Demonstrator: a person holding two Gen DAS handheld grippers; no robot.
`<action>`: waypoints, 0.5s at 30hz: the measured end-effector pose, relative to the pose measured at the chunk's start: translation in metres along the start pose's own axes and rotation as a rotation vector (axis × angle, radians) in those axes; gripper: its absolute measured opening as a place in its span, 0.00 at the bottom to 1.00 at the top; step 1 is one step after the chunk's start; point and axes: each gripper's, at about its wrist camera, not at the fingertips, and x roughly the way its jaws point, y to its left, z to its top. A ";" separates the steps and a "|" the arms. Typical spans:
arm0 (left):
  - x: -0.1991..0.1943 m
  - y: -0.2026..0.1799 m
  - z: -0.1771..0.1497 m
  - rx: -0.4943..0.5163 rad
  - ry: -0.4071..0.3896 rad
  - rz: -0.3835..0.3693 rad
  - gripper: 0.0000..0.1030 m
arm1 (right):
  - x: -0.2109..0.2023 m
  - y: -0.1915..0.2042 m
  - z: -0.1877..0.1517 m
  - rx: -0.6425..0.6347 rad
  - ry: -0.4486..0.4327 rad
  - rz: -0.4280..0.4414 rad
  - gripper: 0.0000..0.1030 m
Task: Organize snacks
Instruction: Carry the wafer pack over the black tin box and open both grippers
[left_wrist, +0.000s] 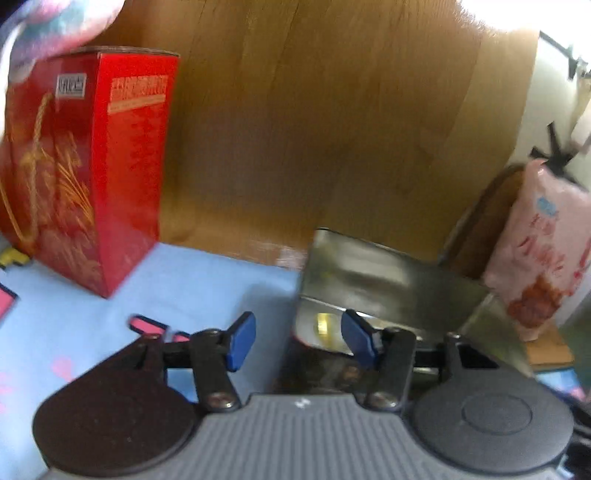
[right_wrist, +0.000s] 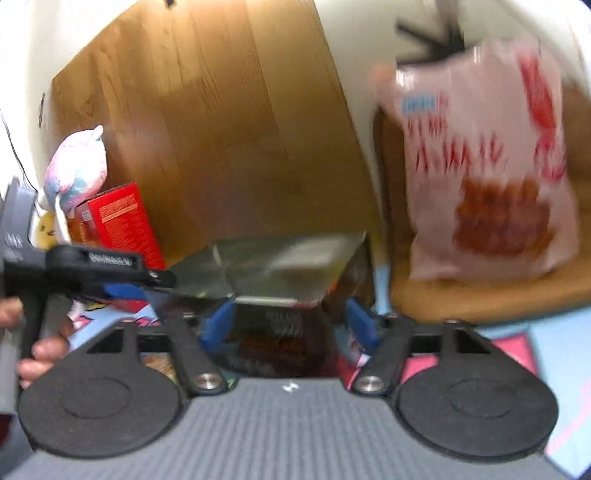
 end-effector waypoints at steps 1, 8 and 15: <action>-0.003 -0.003 -0.001 -0.006 0.006 -0.022 0.46 | 0.003 -0.002 0.004 0.003 0.011 0.003 0.57; -0.027 -0.020 -0.018 0.028 -0.009 0.025 0.52 | 0.010 -0.013 0.024 0.029 0.127 0.046 0.58; -0.085 -0.013 -0.040 -0.010 -0.075 0.006 0.61 | -0.034 -0.019 0.016 0.048 0.124 0.111 0.56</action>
